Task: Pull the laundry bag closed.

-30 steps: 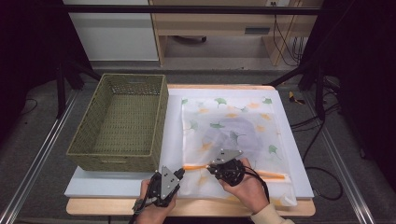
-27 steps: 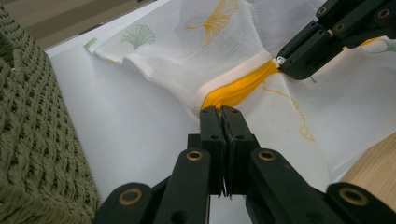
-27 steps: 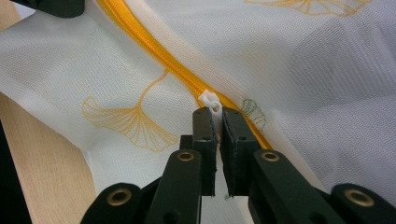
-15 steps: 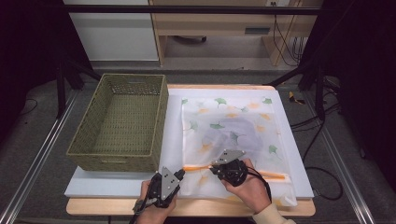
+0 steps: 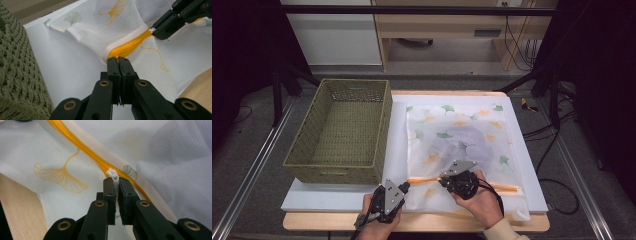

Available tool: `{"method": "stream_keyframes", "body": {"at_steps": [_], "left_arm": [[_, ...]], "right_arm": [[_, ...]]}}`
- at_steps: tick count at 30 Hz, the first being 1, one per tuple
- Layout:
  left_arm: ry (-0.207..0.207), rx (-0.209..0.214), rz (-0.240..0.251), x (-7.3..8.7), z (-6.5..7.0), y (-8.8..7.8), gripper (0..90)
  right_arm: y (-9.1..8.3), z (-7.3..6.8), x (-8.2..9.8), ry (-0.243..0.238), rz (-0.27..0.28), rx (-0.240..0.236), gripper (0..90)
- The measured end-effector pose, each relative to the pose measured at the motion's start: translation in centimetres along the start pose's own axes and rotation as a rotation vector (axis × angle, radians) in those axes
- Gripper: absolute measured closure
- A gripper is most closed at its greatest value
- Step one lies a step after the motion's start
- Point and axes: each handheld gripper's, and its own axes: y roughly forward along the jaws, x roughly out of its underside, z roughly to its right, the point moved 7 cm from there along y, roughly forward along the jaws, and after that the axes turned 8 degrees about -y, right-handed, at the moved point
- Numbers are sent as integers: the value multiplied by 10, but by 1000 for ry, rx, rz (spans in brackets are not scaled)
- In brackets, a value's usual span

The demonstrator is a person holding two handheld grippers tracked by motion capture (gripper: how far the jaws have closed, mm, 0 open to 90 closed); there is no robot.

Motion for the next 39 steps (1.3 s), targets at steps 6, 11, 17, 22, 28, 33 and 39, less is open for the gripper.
{"method": "stream_keyframes", "body": {"at_steps": [6,11,17,22,28,33,39], "left_arm": [[-1,-1,1,0,0,0,883],[-3,-2,1,0,0,0,883],[-8,-1,1,0,-1,0,884],[-5,-5,-2,1,-1,0,884],[-11,-5,1,1,-2,0,884],[-7,-9,0,1,-2,0,884],[-12,-6,-1,1,-3,0,883]], "right_arm": [[0,1,1,2,-4,-1,851],[-2,3,3,14,-14,4,852],[-6,5,7,29,-24,11,853],[-10,6,10,37,-30,14,853],[-12,11,17,58,-43,20,853],[-15,12,20,75,-48,26,853],[-22,18,26,100,-45,29,853]]}}
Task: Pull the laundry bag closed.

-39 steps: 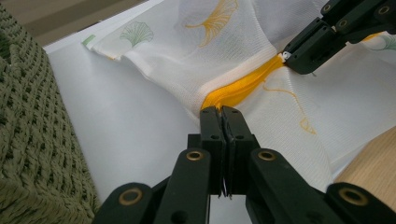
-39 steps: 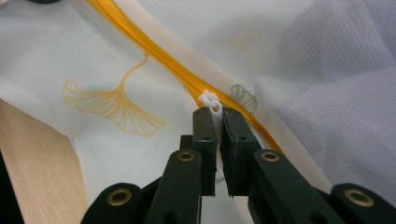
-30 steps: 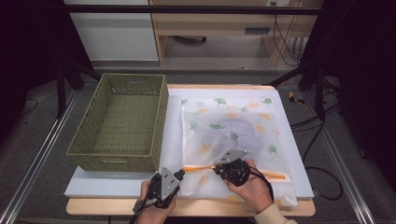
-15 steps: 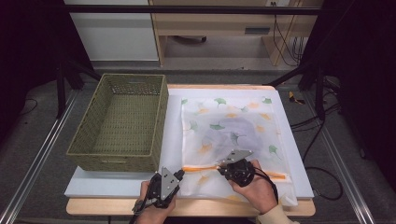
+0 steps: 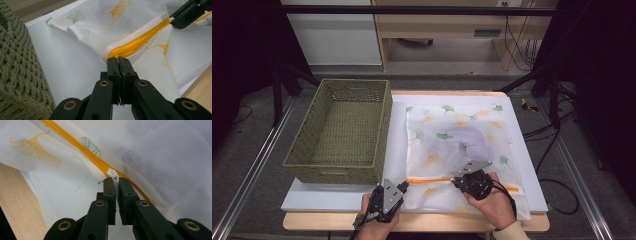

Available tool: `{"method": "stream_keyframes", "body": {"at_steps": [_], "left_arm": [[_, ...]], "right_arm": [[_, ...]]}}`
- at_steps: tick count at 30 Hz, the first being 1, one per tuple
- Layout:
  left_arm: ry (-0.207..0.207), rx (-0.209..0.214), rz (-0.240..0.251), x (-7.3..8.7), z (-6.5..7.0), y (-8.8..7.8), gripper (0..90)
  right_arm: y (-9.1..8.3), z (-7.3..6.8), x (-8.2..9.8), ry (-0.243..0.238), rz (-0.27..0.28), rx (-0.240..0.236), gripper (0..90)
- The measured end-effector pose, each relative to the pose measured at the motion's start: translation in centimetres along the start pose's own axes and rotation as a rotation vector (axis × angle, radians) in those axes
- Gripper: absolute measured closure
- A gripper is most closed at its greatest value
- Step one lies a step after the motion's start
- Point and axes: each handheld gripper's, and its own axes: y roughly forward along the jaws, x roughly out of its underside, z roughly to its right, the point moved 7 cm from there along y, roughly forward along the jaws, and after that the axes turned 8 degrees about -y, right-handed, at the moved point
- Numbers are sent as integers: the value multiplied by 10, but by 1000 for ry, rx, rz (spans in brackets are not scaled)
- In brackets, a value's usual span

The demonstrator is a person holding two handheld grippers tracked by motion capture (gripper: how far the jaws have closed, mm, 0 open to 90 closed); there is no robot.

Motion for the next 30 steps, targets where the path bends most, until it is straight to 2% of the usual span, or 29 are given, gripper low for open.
{"method": "stream_keyframes", "body": {"at_steps": [3,15,27,30], "left_arm": [[4,-2,-2,0,1,0,884],[1,-2,0,0,0,0,884],[3,0,-4,0,1,0,884],[0,-1,-2,0,0,0,884]], "right_arm": [[-2,1,2,-4,5,5,853],[-13,9,15,37,3,13,854],[-21,15,25,52,-3,29,854],[-23,18,28,76,1,22,855]]}}
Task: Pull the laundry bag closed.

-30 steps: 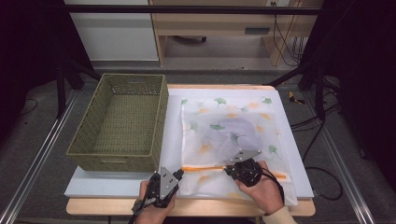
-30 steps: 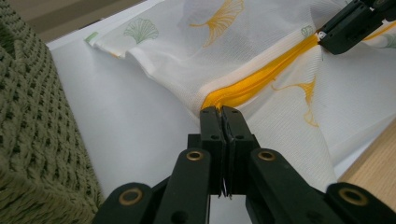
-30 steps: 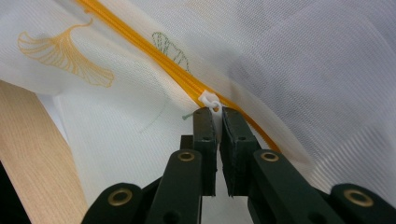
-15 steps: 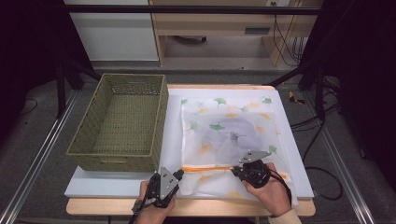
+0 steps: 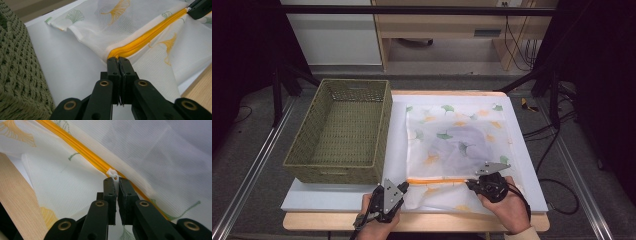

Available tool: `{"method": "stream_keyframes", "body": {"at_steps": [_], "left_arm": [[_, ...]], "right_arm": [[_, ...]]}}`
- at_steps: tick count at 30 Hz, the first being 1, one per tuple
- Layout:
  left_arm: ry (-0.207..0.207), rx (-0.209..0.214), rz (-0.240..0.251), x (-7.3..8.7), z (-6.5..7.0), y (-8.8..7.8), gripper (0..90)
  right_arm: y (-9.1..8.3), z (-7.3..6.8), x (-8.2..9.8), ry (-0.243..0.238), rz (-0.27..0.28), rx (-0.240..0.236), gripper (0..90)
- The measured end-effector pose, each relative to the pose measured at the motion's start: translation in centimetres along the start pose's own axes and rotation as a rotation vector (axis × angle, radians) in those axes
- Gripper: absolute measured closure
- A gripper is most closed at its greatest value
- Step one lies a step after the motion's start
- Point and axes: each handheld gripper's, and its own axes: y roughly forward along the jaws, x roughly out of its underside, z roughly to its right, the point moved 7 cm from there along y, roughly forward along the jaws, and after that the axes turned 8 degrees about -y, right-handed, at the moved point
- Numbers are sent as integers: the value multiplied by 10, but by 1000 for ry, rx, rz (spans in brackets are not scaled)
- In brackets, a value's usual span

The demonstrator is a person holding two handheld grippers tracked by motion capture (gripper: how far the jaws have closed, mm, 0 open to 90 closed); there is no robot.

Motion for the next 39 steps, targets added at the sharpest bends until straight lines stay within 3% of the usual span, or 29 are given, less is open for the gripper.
{"method": "stream_keyframes", "body": {"at_steps": [18,39], "left_arm": [[-3,-1,2,0,1,0,884],[7,-2,-8,1,1,0,884]], "right_arm": [[-8,15,17,62,-23,20,856],[-18,32,33,95,-30,47,857]]}}
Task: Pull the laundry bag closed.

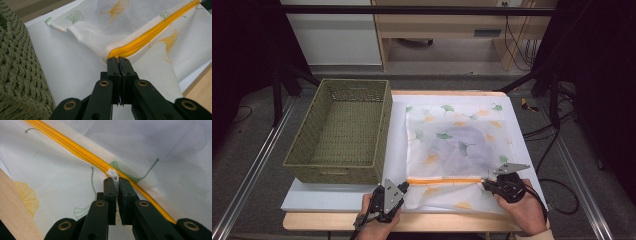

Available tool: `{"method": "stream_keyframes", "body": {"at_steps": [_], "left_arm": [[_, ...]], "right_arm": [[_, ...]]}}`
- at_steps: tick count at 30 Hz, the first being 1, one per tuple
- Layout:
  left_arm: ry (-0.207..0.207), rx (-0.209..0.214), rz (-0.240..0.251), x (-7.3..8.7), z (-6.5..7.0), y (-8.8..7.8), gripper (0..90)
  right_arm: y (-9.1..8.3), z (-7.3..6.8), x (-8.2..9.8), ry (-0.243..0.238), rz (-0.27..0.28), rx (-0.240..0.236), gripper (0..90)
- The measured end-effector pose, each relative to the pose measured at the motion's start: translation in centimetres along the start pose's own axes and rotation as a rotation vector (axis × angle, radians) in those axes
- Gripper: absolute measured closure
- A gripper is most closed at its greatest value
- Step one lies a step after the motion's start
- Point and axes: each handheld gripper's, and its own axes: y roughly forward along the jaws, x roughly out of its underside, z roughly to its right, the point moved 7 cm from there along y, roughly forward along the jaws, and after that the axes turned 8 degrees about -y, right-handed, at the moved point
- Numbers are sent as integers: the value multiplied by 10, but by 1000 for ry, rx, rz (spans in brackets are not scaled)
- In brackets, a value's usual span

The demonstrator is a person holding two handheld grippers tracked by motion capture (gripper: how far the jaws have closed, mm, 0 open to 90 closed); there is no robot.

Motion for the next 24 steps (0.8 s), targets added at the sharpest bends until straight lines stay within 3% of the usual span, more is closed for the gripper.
{"method": "stream_keyframes", "body": {"at_steps": [21,24], "left_arm": [[4,1,-3,0,1,1,884],[4,2,-4,0,1,1,884]], "right_arm": [[-4,6,7,22,-1,0,864],[-5,6,8,29,0,-1,900]]}}
